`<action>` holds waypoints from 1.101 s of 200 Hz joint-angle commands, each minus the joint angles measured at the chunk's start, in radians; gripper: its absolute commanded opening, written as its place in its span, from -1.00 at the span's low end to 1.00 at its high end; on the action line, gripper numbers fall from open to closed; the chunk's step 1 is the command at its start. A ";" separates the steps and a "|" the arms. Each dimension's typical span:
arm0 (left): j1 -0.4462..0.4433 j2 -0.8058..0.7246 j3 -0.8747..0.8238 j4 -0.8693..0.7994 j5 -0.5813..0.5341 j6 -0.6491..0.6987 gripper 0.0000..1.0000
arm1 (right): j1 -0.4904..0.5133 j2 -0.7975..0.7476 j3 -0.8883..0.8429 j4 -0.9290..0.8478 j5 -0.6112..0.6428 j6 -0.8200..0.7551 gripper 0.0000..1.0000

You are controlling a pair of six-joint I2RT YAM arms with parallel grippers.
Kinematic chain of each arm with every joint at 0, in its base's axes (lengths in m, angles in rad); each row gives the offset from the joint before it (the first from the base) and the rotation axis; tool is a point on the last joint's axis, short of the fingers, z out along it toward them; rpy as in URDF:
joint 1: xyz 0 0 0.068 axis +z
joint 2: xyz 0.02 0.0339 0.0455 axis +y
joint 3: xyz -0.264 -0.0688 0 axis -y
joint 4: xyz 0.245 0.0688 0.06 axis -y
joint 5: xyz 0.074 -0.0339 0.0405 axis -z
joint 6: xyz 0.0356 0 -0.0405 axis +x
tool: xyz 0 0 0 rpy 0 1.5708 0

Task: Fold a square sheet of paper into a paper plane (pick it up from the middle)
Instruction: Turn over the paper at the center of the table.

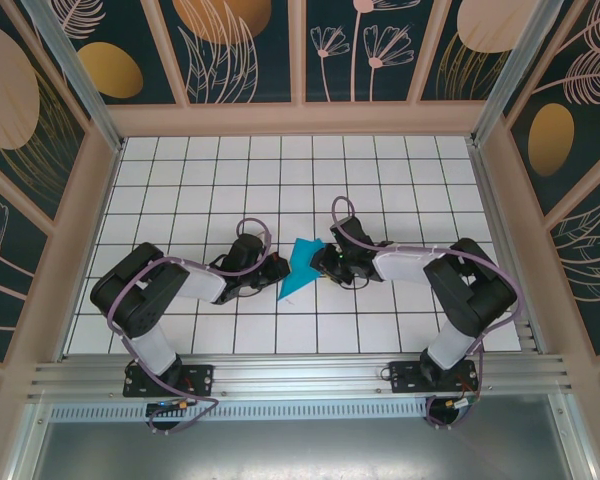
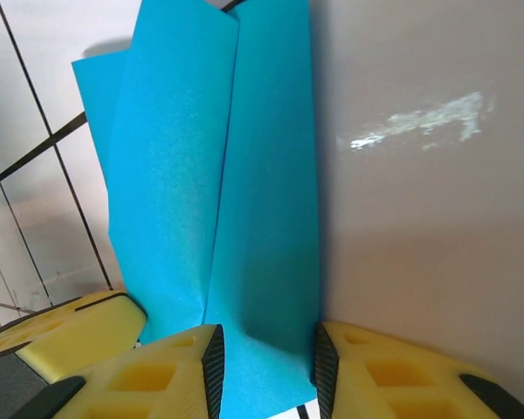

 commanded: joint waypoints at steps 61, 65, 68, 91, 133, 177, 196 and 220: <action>-0.029 0.035 -0.010 -0.071 0.038 -0.001 -1.00 | -0.007 -0.016 -0.018 0.145 -0.028 0.039 -0.25; -0.029 0.034 -0.010 -0.071 0.037 -0.003 -1.00 | -0.012 -0.022 -0.029 0.162 -0.033 0.042 -0.25; -0.029 0.033 -0.011 -0.070 0.037 -0.004 -1.00 | -0.016 -0.025 -0.037 0.176 -0.039 0.045 -0.24; -0.029 0.035 -0.011 -0.060 0.042 -0.008 -1.00 | -0.041 -0.008 -0.055 0.248 -0.101 0.049 -0.23; -0.029 0.030 -0.012 -0.054 0.046 -0.017 -1.00 | -0.055 0.008 -0.045 0.232 -0.103 0.009 -0.22; -0.029 0.028 -0.008 -0.042 0.054 -0.027 -1.00 | -0.076 0.057 -0.033 0.281 -0.178 -0.004 -0.21; -0.028 0.027 -0.008 -0.025 0.062 -0.041 -1.00 | -0.072 0.087 -0.033 0.327 -0.209 0.010 -0.22; -0.029 0.025 -0.012 -0.011 0.069 -0.049 -1.00 | -0.073 0.112 -0.009 0.315 -0.213 -0.017 -0.26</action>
